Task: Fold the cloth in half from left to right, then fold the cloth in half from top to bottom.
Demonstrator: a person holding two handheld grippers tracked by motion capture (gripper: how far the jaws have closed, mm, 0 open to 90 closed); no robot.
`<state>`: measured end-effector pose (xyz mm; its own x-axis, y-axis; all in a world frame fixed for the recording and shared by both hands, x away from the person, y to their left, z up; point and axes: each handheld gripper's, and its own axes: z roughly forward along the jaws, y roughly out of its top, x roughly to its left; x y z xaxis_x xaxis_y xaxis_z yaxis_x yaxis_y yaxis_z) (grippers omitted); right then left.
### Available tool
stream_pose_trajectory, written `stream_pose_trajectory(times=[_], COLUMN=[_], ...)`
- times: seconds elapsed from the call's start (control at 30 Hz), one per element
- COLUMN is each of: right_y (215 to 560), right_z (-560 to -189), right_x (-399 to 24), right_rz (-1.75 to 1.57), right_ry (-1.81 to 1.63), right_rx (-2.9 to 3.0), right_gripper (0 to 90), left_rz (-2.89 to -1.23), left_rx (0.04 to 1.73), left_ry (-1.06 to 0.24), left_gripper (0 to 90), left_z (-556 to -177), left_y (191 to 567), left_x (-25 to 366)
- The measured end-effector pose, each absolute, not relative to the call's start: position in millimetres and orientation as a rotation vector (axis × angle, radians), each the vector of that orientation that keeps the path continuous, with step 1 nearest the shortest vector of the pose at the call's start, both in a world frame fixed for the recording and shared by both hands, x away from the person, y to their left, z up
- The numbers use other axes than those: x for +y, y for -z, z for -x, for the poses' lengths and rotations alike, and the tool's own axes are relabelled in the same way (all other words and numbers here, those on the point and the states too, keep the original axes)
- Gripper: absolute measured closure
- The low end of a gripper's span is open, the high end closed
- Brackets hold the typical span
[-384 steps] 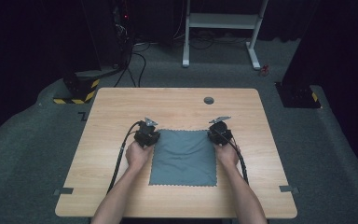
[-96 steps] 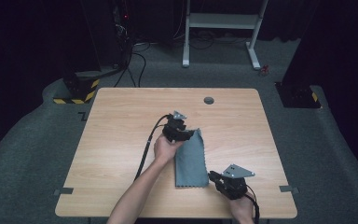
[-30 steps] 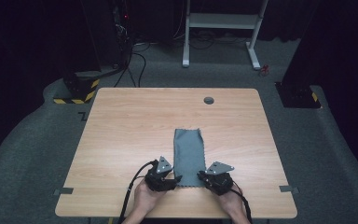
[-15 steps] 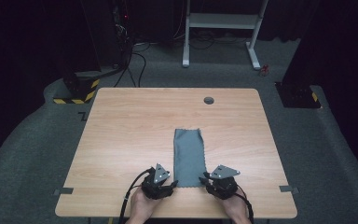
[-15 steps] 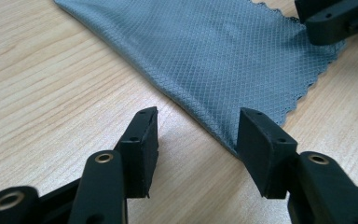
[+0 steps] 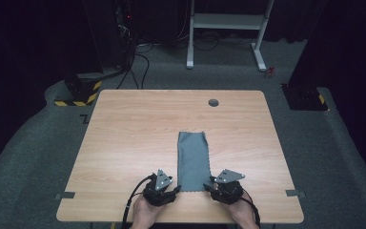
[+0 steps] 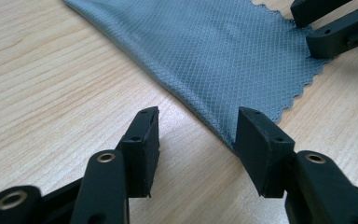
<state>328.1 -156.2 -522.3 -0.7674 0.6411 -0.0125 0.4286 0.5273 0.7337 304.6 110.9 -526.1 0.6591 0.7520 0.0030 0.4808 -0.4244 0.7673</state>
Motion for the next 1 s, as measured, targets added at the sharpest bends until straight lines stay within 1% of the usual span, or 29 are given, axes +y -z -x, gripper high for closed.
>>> stream_pose_trajectory(times=[0.17, 0.37, 0.67, 0.8, 0.83, 0.87, 0.93, 0.97, 1.0], right_y=[522.8, 523.3, 523.2, 520.9, 520.4, 520.3, 519.7, 519.0, 517.3], right_z=[-325.4, -321.0, -317.9, -323.8, -324.8, -326.6, -332.4, -334.9, -337.7], right_x=[-154.5, -150.9, -149.0, -149.1, -149.4, -150.2, -153.9, -155.6, -157.3], right_rz=[-0.929, -0.926, -0.927, -0.896, -0.908, -0.912, -0.926, -0.933, -0.934], right_ry=[-1.081, -1.077, -1.078, -1.064, -1.063, -1.068, -1.106, -1.115, -1.119], right_rx=[2.472, 2.456, 2.459, 2.496, 2.502, 2.501, 2.518, 2.524, 2.518], right_gripper=[57.8, 59.7, 59.4, 58.0, 59.3, 62.6, 73.9, 76.5, 79.6], left_rz=[-2.112, -2.100, -2.105, -2.111, -2.112, -2.109, -2.114, -2.121, -2.126], left_rx=[0.942, 0.950, 0.937, 0.939, 0.935, 0.936, 0.943, 0.941, 0.936], left_ry=[-0.431, -0.442, -0.440, -0.432, -0.430, -0.425, -0.382, -0.347, -0.346], left_gripper=[50.3, 51.6, 53.5, 53.8, 53.7, 53.6, 52.4, 50.6, 49.1], left_z=[-303.7, -299.6, -298.3, -299.0, -299.5, -299.9, -303.3, -306.6, -308.2], left_y=[525.4, 526.2, 526.2, 525.5, 525.4, 525.4, 523.7, 522.1, 521.1], left_x=[114.9, 117.6, 119.6, 119.5, 119.8, 120.2, 122.1, 123.1, 123.2])
